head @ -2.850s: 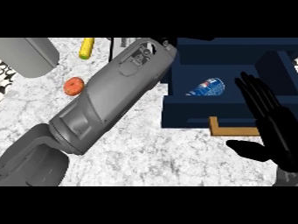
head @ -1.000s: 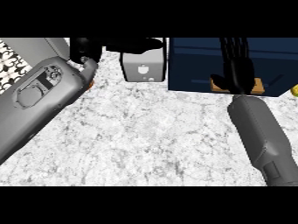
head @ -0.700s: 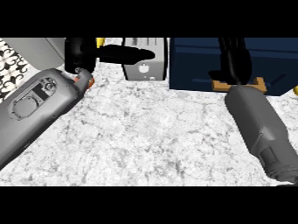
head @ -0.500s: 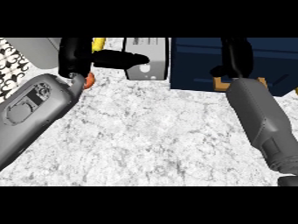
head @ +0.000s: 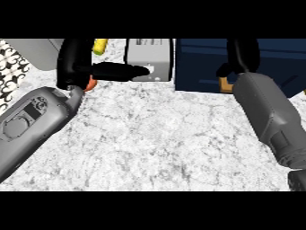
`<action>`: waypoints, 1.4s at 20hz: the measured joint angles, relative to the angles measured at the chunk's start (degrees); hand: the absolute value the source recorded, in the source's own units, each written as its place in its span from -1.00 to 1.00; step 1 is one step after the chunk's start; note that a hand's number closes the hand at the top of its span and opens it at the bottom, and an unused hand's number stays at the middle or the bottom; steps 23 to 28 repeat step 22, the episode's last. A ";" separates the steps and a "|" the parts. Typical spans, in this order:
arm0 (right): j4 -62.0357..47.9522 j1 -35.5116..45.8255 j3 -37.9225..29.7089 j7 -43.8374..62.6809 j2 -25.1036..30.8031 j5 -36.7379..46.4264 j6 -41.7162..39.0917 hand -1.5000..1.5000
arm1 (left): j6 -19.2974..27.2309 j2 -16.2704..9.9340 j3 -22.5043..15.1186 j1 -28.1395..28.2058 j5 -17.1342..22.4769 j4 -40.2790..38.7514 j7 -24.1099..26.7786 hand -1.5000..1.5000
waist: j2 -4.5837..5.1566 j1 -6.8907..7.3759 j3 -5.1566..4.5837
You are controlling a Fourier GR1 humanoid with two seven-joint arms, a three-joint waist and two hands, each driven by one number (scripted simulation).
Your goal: Pick up the can, place it into the drawer and close the drawer
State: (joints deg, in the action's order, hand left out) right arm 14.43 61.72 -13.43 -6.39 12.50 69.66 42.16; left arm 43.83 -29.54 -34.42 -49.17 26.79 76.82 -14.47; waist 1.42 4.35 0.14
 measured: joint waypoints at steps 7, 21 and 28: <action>0.21 0.60 -5.28 -8.94 -0.32 -6.53 -2.21 -1.00 | 0.02 -0.68 0.37 2.93 -0.74 2.22 0.69 -1.00 | 0.10 -0.39 0.11; 2.60 4.89 -20.32 -20.58 -4.97 -25.24 -13.48 -1.00 | -0.51 -2.04 2.35 8.62 -1.34 4.75 2.14 -1.00 | -0.14 -1.60 0.24; 2.46 5.12 -20.92 -20.96 -5.06 -26.05 -14.11 -1.00 | -0.45 -2.08 2.47 9.45 -1.53 5.26 2.45 -1.00 | -0.15 -1.59 0.22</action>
